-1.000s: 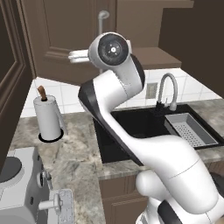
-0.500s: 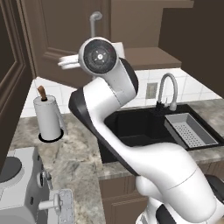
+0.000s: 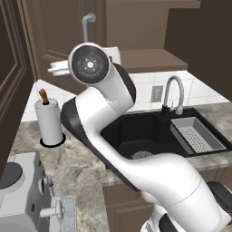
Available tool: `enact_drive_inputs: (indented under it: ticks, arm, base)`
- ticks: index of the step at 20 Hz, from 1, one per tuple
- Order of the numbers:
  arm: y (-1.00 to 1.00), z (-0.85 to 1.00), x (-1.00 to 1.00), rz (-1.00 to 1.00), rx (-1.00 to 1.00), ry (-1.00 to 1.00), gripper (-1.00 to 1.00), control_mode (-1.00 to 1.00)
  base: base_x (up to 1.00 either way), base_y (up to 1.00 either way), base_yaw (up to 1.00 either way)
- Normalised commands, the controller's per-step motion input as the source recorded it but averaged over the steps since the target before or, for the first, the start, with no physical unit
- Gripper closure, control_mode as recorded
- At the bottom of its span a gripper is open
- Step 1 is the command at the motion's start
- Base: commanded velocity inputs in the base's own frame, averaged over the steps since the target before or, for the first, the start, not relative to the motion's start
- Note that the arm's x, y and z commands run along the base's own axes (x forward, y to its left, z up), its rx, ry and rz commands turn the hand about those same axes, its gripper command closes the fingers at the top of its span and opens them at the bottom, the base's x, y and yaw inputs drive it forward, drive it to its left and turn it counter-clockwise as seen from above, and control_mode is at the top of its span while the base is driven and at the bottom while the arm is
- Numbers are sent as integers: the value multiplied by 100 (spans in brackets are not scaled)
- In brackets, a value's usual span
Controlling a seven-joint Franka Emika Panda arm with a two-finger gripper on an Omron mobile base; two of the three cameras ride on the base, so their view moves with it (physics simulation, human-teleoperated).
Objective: Open the cabinet, pick the kettle from the cabinet, and place it in the sink.
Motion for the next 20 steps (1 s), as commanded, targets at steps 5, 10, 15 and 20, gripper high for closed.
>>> enact_drive_inputs:
  ticks: [5, 10, 15, 20]
  arm:
    - [25, -3, -4, 0, 0, 0, 100, -100]
    - [12, -8, 0, 0, 0, 0, -100, -100]
    - [-1, -19, 1, 0, 0, 2, -100, -100]
    - [-2, -10, -21, 0, 1, -2, -100, -100]
  base:
    - [0, 0, 0]
    - [0, 0, 0]
    - [0, 0, 0]
    - [0, 0, 0]
